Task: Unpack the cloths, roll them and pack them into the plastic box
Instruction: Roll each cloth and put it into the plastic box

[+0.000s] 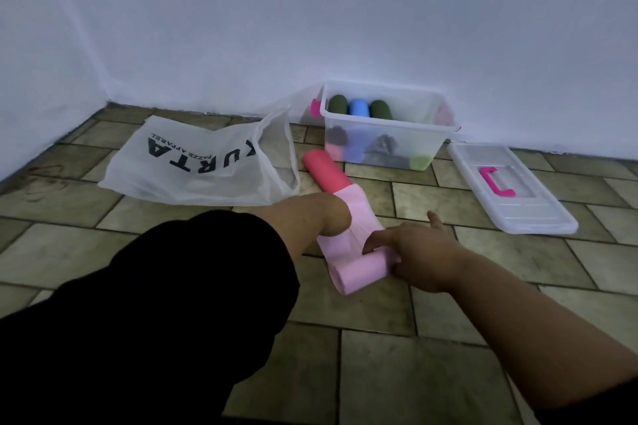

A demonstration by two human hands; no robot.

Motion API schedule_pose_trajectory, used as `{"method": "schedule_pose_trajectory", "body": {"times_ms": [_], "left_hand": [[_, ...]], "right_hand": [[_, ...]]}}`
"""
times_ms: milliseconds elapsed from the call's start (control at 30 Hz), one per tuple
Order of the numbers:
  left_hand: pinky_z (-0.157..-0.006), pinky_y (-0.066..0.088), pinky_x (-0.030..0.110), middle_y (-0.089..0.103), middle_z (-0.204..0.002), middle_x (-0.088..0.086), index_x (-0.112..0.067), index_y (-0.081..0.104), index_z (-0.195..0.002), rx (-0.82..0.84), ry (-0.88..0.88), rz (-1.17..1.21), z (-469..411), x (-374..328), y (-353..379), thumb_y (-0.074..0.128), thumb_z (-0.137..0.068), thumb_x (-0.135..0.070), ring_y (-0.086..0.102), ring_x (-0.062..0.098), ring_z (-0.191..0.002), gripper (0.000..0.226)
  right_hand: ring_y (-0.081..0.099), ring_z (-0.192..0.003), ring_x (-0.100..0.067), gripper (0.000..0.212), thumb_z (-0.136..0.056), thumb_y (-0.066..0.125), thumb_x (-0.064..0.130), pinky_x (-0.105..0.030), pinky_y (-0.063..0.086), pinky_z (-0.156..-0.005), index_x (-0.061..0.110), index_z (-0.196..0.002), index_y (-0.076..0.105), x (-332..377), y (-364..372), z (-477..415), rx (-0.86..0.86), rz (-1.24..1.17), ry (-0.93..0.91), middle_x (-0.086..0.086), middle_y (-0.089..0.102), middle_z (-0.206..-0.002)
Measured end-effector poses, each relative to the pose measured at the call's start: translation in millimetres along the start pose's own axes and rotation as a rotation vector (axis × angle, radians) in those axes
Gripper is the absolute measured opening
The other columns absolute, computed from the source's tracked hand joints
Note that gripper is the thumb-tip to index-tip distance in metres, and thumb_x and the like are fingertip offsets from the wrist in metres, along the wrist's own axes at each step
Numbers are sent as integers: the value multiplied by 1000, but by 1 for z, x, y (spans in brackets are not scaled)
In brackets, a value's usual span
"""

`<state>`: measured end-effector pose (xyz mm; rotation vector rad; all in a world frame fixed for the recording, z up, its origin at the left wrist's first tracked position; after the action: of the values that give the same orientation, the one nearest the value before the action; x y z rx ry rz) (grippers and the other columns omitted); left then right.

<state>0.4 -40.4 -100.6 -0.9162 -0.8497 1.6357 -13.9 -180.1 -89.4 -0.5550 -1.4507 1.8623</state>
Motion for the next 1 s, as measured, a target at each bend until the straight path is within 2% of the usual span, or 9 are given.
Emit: {"method": "schedule_pose_trajectory", "body": {"times_ms": [133,233,300,467,500,600,733,867,1000], "left_hand": [[-110,28,36,38,-147,15,-4,39,-140,0,18,-43,-1,-5,2,18,-105,-24,38,30,-132,46],[-107,26,35,38,-148,13,-8,37,-142,-45,74,-105,2,-7,2,18,-105,-26,37,29,-133,46],[-103,30,34,43,-144,11,-12,43,-140,-78,118,-67,6,-5,3,24,-104,-27,42,27,-129,43],[-99,36,30,46,-143,2,-23,47,-135,-291,251,340,20,3,0,49,-95,-37,48,20,-122,42],[-94,40,31,49,-137,2,-23,48,-132,-294,259,375,24,3,2,54,-91,-41,52,18,-114,45],[-79,42,29,57,-122,0,-23,46,-124,-118,213,342,29,0,25,64,-82,-45,53,16,-97,51],[-73,38,30,57,-116,6,-18,48,-114,-151,154,273,29,0,29,61,-87,-36,50,18,-91,35],[-75,37,28,58,-118,9,-13,52,-114,-135,195,214,28,-4,28,54,-92,-32,51,21,-97,30],[-91,37,36,55,-125,0,-26,54,-120,-149,168,24,29,-4,27,48,-92,-42,51,21,-112,33]], "right_hand": [[46,-124,-13,51,-79,64,21,-64,-3,-109,52,-117,53,-1,-6,-11,130,-75,37,15,58,-125],[43,-125,-15,50,-79,65,23,-65,0,-107,53,-117,54,1,-10,-20,201,-83,46,15,57,-125],[43,-124,-17,49,-79,65,25,-61,6,-106,53,-118,54,1,-11,-26,230,-64,52,12,57,-126],[48,-120,-19,51,-81,66,22,-40,30,-102,45,-124,55,2,-11,-36,284,-77,29,7,57,-127],[48,-118,-19,51,-81,66,23,-39,31,-101,44,-125,54,2,-11,-37,285,-78,33,7,57,-127],[49,-113,-18,50,-81,66,21,-31,34,-91,42,-126,55,0,-9,-39,283,-127,36,6,57,-128],[52,-109,-19,51,-80,68,17,-27,38,-88,32,-127,55,-6,-4,-36,207,-268,44,3,57,-123],[56,-104,-18,34,-80,67,11,-26,43,-84,24,-110,62,-29,0,-24,7,-676,121,2,60,-112],[57,-92,-14,19,-87,64,28,-26,43,-79,32,-105,67,-47,14,-11,-128,-658,210,2,63,-105]]}}
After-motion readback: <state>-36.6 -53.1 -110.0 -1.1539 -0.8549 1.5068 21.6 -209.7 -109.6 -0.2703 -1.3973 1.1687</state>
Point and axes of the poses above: each hand's wrist, its own z-axis away from the middle knuckle, its own y-axis out of the palm, x = y × z, the point moved 7 cm from there along -z, towards the middle knuckle
